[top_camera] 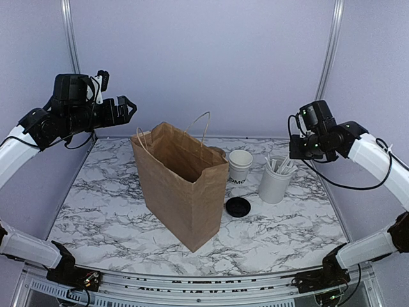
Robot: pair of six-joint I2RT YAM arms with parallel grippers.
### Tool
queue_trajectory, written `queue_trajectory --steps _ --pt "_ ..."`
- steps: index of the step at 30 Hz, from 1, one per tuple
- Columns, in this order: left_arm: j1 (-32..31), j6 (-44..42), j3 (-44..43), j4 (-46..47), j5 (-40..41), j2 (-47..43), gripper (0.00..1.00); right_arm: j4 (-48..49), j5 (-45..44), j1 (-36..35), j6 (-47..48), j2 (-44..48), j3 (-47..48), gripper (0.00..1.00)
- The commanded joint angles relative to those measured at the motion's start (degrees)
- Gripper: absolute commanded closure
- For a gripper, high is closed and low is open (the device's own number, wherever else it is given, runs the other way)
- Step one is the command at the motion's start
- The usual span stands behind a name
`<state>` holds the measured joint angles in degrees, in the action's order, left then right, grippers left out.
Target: Pack the takeout coffee
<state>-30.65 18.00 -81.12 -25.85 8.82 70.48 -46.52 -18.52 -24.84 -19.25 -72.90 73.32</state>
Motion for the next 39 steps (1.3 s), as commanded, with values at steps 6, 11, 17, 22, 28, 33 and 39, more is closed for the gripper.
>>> queue_trajectory --steps 6,11,17,22,28,33,39 --pt "0.3 -0.4 0.6 2.1 -0.6 0.0 0.01 -4.3 1.8 0.0 1.4 -0.1 8.4 1.00" --pt "0.3 -0.5 0.9 2.1 -0.6 -0.2 0.01 -6.0 1.9 -0.2 2.3 -0.3 12.3 1.00" --pt "0.3 -0.4 1.0 2.0 -0.6 -0.3 0.01 -8.0 1.8 -0.2 3.3 -0.4 16.5 1.00" --pt "0.3 -0.2 1.0 2.0 -0.6 -0.3 0.01 -8.0 3.8 -0.3 4.5 -0.1 19.8 1.00" --pt "0.3 0.2 1.3 2.1 0.2 -0.5 0.01 -5.8 7.1 -0.5 6.0 0.2 24.1 1.00" --pt "0.3 1.0 1.9 2.0 1.6 -0.9 0.01 -2.0 9.6 -2.0 7.0 0.6 26.5 1.00" --pt "0.4 2.0 2.5 1.4 3.2 -1.0 0.01 5.0 13.9 -5.3 7.0 1.7 28.2 1.00"
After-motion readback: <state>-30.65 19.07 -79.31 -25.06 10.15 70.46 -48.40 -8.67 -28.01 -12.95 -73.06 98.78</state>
